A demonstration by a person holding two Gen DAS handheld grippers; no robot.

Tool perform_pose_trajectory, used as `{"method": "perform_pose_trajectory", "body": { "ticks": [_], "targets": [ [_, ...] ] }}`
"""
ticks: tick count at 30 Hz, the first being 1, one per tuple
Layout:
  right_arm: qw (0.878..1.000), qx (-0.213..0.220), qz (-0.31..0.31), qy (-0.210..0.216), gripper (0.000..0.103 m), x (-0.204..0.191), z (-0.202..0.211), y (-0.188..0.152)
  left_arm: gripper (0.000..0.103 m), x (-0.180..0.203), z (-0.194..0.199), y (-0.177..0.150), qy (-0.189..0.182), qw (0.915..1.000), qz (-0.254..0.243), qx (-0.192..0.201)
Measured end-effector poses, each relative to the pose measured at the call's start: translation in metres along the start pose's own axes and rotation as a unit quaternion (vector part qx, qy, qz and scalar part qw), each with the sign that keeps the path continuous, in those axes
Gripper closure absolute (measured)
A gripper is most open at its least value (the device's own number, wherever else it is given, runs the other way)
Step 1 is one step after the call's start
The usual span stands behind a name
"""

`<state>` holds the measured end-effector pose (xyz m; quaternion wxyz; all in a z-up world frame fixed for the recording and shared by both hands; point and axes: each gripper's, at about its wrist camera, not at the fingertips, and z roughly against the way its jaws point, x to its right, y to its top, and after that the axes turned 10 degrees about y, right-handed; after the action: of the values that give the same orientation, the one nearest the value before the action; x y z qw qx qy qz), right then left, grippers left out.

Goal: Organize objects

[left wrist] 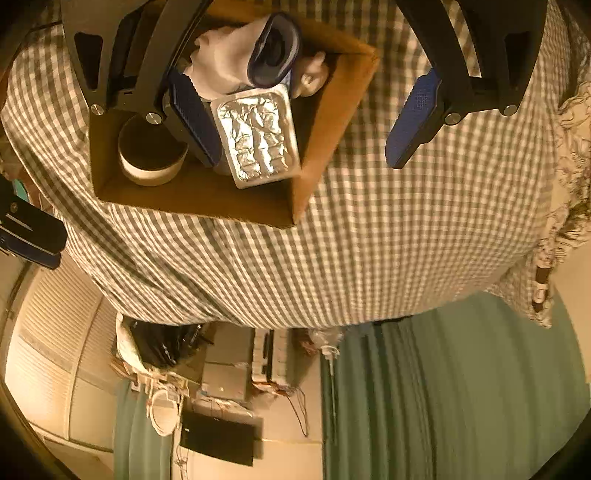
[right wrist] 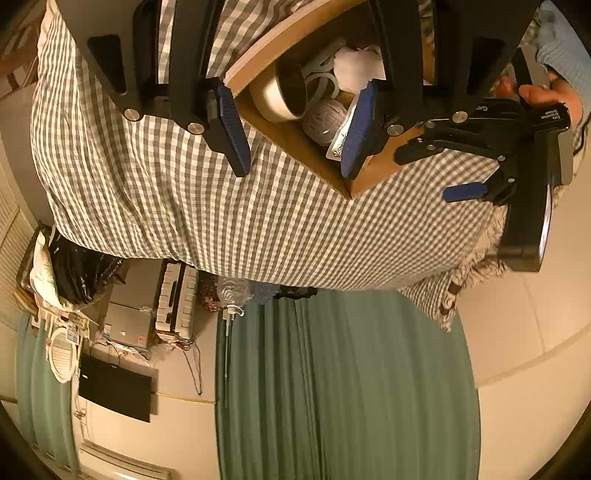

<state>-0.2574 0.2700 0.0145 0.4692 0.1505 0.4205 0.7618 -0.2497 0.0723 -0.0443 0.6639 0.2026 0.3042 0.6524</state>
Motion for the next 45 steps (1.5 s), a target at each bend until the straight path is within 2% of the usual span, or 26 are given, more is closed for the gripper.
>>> {"method": "perform_pose_trajectory", "body": {
  "ticks": [1, 6, 11, 15, 20, 24, 30, 32, 35, 40, 45],
  "targets": [
    [1.0, 0.002, 0.0, -0.002, 0.043, -0.001, 0.005, 0.001, 0.008, -0.004, 0.008, 0.0, 0.004, 1.0, 0.002, 0.007],
    [0.999, 0.032, 0.007, -0.015, 0.031, -0.019, 0.042, 0.004, 0.0, -0.017, 0.052, 0.005, 0.025, 0.9981, 0.021, 0.053],
    [0.999, 0.046, 0.018, -0.014, 0.023, -0.049, 0.077, 0.008, 0.0, -0.03, 0.093, 0.008, 0.025, 0.9938, 0.052, 0.095],
    [0.997, 0.064, 0.025, -0.028, 0.009, -0.071, 0.102, 0.008, 0.0, -0.038, 0.117, -0.004, 0.023, 0.9886, 0.081, 0.124],
    [0.997, 0.06, 0.041, -0.04, 0.006, -0.093, 0.109, -0.003, 0.0, -0.04, 0.131, -0.022, 0.027, 0.9856, 0.087, 0.143],
    [0.998, 0.053, 0.023, -0.037, 0.001, -0.099, 0.108, -0.022, 0.0, -0.047, 0.136, -0.035, 0.053, 0.9833, 0.083, 0.153],
    [0.994, 0.077, -0.014, -0.075, 0.0, -0.086, 0.103, -0.059, 0.0, -0.059, 0.134, -0.076, 0.062, 0.9774, 0.124, 0.16],
    [0.992, 0.086, -0.024, -0.094, 0.0, -0.079, 0.096, -0.073, 0.0, -0.057, 0.129, -0.09, 0.058, 0.9792, 0.121, 0.152],
    [0.99, 0.069, -0.03, -0.122, 0.0, -0.072, 0.086, -0.08, 0.0, -0.051, 0.121, -0.1, 0.057, 0.9833, 0.103, 0.138],
    [0.989, 0.061, -0.013, -0.137, 0.0, -0.082, 0.087, -0.08, 0.0, -0.048, 0.119, -0.1, 0.044, 0.9849, 0.099, 0.135],
    [0.989, 0.054, 0.015, -0.139, 0.0, -0.095, 0.086, -0.081, 0.0, -0.045, 0.12, -0.101, 0.05, 0.985, 0.096, 0.134]
  ]
}}
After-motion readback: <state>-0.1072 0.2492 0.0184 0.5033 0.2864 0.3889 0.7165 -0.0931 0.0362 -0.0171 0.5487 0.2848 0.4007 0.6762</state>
